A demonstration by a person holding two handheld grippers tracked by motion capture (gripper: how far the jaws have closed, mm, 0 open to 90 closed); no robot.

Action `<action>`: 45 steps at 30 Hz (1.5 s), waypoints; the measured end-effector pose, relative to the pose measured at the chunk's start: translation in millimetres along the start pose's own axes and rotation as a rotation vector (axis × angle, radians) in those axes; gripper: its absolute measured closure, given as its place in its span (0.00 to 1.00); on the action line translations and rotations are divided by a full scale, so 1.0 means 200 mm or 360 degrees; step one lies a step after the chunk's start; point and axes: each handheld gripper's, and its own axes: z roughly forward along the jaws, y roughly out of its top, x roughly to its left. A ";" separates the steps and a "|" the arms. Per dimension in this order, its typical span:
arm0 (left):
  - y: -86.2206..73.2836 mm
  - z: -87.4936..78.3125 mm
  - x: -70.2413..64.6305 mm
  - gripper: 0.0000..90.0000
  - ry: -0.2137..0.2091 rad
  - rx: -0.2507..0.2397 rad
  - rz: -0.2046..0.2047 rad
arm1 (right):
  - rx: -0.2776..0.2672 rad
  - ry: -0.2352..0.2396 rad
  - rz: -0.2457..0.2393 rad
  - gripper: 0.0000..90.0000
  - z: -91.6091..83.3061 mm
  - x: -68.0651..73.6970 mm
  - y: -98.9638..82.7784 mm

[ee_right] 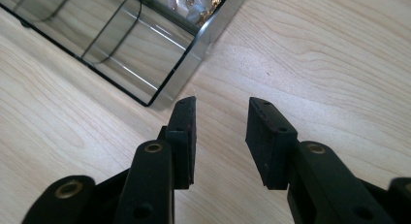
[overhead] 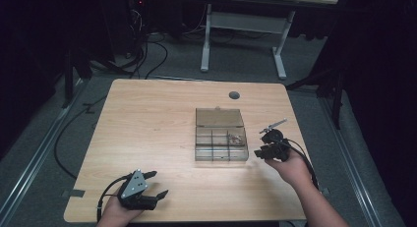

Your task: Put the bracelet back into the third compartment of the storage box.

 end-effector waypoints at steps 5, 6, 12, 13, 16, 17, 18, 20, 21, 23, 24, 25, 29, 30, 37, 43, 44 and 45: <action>0.00 0.00 0.00 0.27 0.0001 -0.0001 0.0000 | -0.0083 0.0039 0.0032 0.68 0.01 0.01 -0.08; 0.00 0.00 0.00 0.27 0.0002 -0.0001 0.0000 | -0.0086 0.0039 0.0039 0.67 0.02 0.01 -0.09; 0.00 0.00 0.00 0.27 0.0004 -0.0006 -0.0003 | -0.0221 0.0104 0.0078 0.63 0.04 0.03 -0.21; 0.00 0.00 0.00 0.27 0.0004 -0.0006 -0.0003 | -0.0250 0.0103 0.0079 0.61 0.04 0.04 -0.23; 0.00 0.00 0.00 0.27 0.0005 -0.0012 -0.0009 | -0.0353 0.0074 0.0034 0.57 0.04 0.07 -0.29; 0.00 0.00 0.00 0.27 0.0004 -0.0013 -0.0011 | -0.0390 0.0061 0.0019 0.57 0.04 0.09 -0.31; 0.00 0.00 0.00 0.27 0.0004 -0.0015 -0.0011 | -0.0429 0.0057 0.0012 0.56 0.04 0.10 -0.33; 0.00 0.00 0.00 0.27 0.0001 -0.0017 -0.0015 | -0.0499 0.0046 0.0008 0.55 0.05 0.13 -0.37; 0.00 0.00 0.00 0.27 0.0001 -0.0017 -0.0015 | -0.0533 0.0054 -0.0002 0.55 0.06 0.14 -0.39; 0.00 -0.01 0.00 0.27 0.0002 -0.0022 -0.0017 | -0.0573 0.0068 0.0019 0.54 0.08 0.16 -0.43; 0.00 -0.01 0.01 0.27 0.0002 -0.0023 -0.0016 | -0.0593 0.0079 0.0025 0.54 0.09 0.16 -0.44; 0.00 -0.01 0.01 0.27 0.0001 -0.0025 -0.0015 | -0.0611 0.0093 0.0048 0.53 0.10 0.17 -0.46; 0.00 -0.01 0.01 0.26 0.0004 -0.0030 -0.0022 | -0.0689 0.0145 0.0083 0.52 0.14 0.18 -0.52; 0.00 -0.01 0.01 0.26 0.0007 -0.0031 -0.0024 | -0.0716 0.0140 0.0092 0.52 0.15 0.19 -0.54; 0.00 0.00 0.01 0.26 0.0025 -0.0021 -0.0025 | -0.0758 0.0099 0.0086 0.47 0.15 0.20 -0.56; 0.00 0.00 0.01 0.26 0.0023 -0.0020 -0.0025 | -0.0753 0.0083 0.0076 0.47 0.15 0.22 -0.56; 0.00 0.00 0.01 0.26 0.0019 -0.0021 -0.0024 | -0.0751 0.0082 0.0074 0.47 0.15 0.21 -0.56; 0.00 0.00 0.01 0.26 0.0017 -0.0022 -0.0022 | -0.0753 0.0081 0.0076 0.47 0.15 0.21 -0.56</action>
